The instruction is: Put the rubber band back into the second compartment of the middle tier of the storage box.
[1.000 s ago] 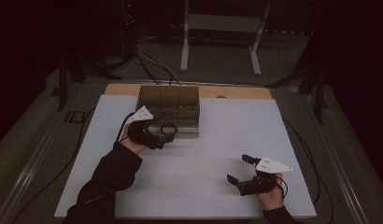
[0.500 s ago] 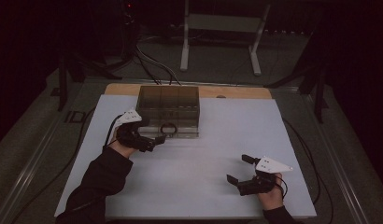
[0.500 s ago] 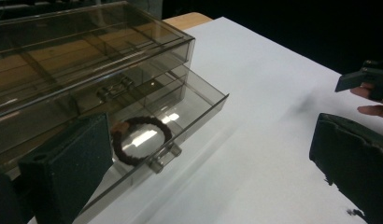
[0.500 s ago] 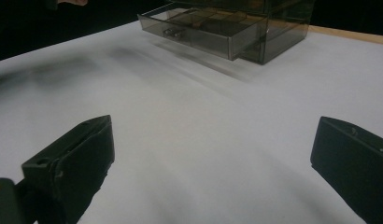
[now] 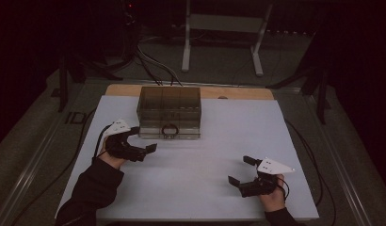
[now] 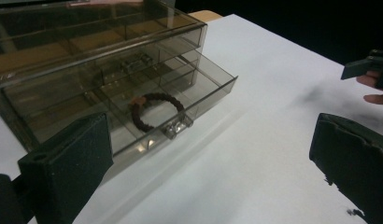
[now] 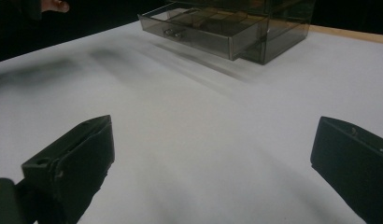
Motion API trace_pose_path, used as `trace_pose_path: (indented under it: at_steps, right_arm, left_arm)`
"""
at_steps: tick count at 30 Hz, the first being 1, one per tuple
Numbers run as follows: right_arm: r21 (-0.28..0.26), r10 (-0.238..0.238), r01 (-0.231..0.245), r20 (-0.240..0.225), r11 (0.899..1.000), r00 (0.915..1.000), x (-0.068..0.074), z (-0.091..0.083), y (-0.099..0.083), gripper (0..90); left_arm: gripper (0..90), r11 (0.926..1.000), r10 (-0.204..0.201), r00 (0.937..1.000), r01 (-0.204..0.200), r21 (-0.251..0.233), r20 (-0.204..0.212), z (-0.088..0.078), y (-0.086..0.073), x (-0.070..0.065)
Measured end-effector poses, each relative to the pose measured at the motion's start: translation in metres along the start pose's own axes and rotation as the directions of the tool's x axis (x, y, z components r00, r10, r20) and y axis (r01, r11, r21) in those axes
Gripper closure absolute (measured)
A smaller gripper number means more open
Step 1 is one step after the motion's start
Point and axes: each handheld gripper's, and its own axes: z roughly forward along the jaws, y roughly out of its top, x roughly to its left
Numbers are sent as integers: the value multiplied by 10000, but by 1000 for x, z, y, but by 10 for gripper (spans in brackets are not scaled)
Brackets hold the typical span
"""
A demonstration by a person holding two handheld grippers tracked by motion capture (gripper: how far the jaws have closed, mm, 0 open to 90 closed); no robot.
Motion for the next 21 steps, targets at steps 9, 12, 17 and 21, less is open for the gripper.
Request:
trace_pose_path:
  at_steps: [9,12,17,21]
  right_arm:
    - [53,-45,45,17,10000,10000,0,0,0,0]
    - [76,-28,28,10,10000,10000,0,1,0,0]
    - [64,-30,30,5,10000,10000,0,1,0,0]
    - [40,-43,43,14,10000,10000,1,0,0,0]
  left_arm:
    - [3,9998,-163,9994,160,-94,-297,-11,-21,2]
    - [3,9998,-200,9989,197,-57,-418,-14,-27,2]
    - [3,9996,-266,9982,269,51,-534,-16,-39,0]
    - [3,9992,-198,9980,218,329,-595,-15,-50,-1]
